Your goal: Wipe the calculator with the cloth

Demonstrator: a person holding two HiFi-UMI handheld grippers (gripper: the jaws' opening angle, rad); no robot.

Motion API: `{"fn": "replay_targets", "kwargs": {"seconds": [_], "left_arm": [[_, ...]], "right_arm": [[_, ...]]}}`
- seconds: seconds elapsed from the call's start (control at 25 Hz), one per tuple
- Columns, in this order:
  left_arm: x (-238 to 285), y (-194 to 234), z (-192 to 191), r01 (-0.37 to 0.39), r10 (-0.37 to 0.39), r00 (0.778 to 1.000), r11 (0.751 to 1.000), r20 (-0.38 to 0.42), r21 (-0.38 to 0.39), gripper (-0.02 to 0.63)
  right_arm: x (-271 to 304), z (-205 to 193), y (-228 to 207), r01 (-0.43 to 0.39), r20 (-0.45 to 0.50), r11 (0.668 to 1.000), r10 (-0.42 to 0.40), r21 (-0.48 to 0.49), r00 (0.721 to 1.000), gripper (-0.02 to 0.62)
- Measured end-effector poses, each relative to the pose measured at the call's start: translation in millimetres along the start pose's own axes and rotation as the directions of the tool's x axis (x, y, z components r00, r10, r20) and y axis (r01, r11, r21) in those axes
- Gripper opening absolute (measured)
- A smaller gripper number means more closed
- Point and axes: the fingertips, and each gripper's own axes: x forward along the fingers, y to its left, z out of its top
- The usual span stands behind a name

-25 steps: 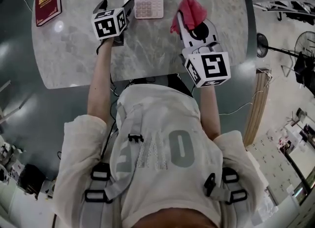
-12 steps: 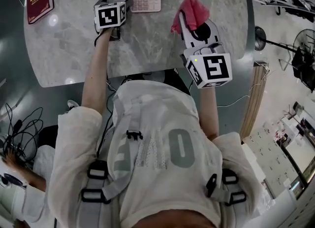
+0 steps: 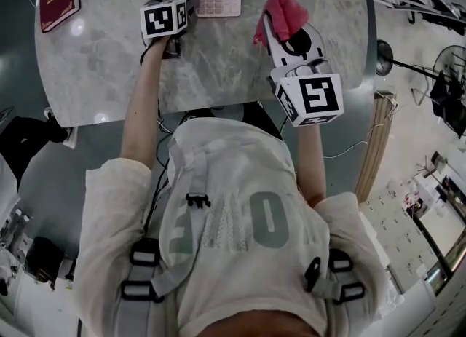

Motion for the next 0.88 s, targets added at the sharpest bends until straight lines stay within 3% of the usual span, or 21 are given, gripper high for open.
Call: {"fn": "replay_targets", "kwargs": {"seconds": [0.2,0.36,0.52,0.64,0.8,0.88], "left_arm": [[-1,0,1,0.001,-0.001,1.000,1.000,0.006,0.004,0.419],[-2,1,1,0.001,-0.001,1.000,1.000,0.005,0.004,0.419],[-2,-1,2,0.002,-0.002,1.000,1.000,0.004,0.008,0.419],[-2,-1,1,0.005,-0.005,1.000,1.000,0.002,0.009,0.419],[-3,1,2,0.007,-0.007,1.000,1.000,-0.003,0.012,0.419],[-3,0,3,0.008,-0.007,1.000,1.000,-0.003,0.014,0.419]], "right_arm": [[31,-2,-3,-0.012,-0.057,0.986,0.003,-0.164,0.998,0.057],[77,-6,-6,-0.055,-0.154,0.924,-0.004,-0.377,0.988,0.055],[131,-28,-7,-0.144,-0.282,0.804,-0.031,-0.577,0.959,0.057],[162,-54,-4,-0.227,-0.370,0.673,-0.075,-0.704,0.926,0.055],[194,-82,5,-0.341,-0.462,0.507,-0.131,-0.792,0.877,0.055],[206,-93,8,-0.385,-0.493,0.443,-0.157,-0.810,0.856,0.055]]}}
